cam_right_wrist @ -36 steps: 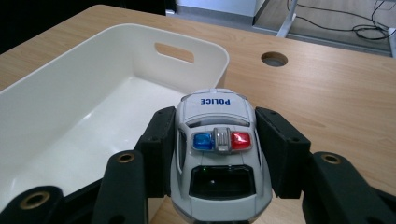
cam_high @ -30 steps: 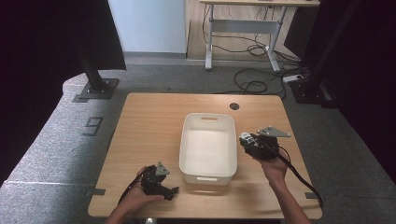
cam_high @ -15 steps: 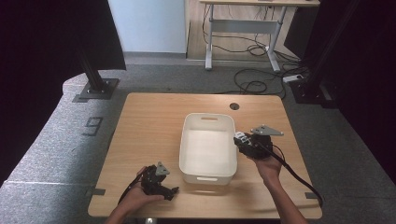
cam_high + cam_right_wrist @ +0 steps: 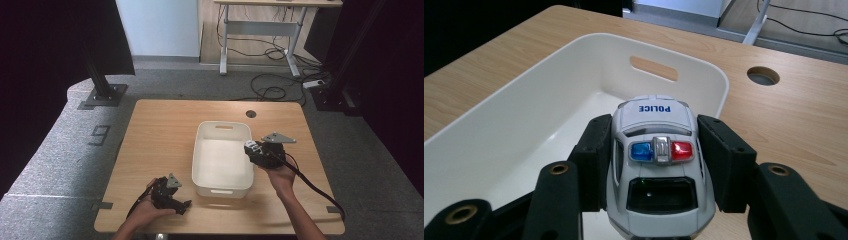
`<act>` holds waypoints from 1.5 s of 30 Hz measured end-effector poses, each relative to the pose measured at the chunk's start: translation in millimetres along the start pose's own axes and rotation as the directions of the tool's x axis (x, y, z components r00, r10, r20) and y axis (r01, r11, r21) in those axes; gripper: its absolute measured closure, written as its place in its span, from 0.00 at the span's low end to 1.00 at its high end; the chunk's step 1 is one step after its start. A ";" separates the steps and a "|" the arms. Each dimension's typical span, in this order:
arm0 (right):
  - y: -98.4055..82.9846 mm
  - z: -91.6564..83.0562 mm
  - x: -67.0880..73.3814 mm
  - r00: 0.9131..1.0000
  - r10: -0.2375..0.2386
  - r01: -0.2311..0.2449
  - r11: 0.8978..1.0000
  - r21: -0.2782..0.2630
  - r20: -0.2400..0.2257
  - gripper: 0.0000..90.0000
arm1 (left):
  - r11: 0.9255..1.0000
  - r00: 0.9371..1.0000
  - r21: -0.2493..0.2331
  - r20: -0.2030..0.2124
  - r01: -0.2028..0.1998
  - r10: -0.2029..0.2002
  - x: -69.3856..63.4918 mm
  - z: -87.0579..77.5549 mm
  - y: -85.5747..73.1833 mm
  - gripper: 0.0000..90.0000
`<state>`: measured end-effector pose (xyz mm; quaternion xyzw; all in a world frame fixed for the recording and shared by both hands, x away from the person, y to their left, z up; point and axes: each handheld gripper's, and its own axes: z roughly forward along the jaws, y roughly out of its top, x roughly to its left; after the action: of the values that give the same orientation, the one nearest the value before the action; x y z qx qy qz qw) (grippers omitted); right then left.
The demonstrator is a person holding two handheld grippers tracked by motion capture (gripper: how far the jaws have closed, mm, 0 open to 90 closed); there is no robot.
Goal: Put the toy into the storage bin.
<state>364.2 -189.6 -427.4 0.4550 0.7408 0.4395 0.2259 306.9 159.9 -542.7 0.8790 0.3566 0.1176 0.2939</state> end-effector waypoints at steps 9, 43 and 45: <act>-1.0 6.4 1.4 1.000 0.012 -0.012 1.000 0.010 -0.002 0.56 | 1.000 1.000 0.001 0.001 0.000 0.000 0.0 -0.1 0.1 0.00; 23.2 30.9 41.9 0.998 -0.019 0.021 0.999 0.037 -0.060 0.56 | 1.000 1.000 0.004 -0.001 0.002 -0.002 -0.2 0.0 0.6 0.00; 23.5 32.5 42.1 0.998 -0.004 0.006 0.999 0.040 -0.060 0.56 | 1.000 1.000 0.004 -0.001 0.002 -0.002 -0.2 0.0 0.6 0.00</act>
<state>378.9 -133.7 -421.2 0.4442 0.7572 0.4374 0.1953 307.2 159.5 -542.3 0.8793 0.3576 0.1170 0.2921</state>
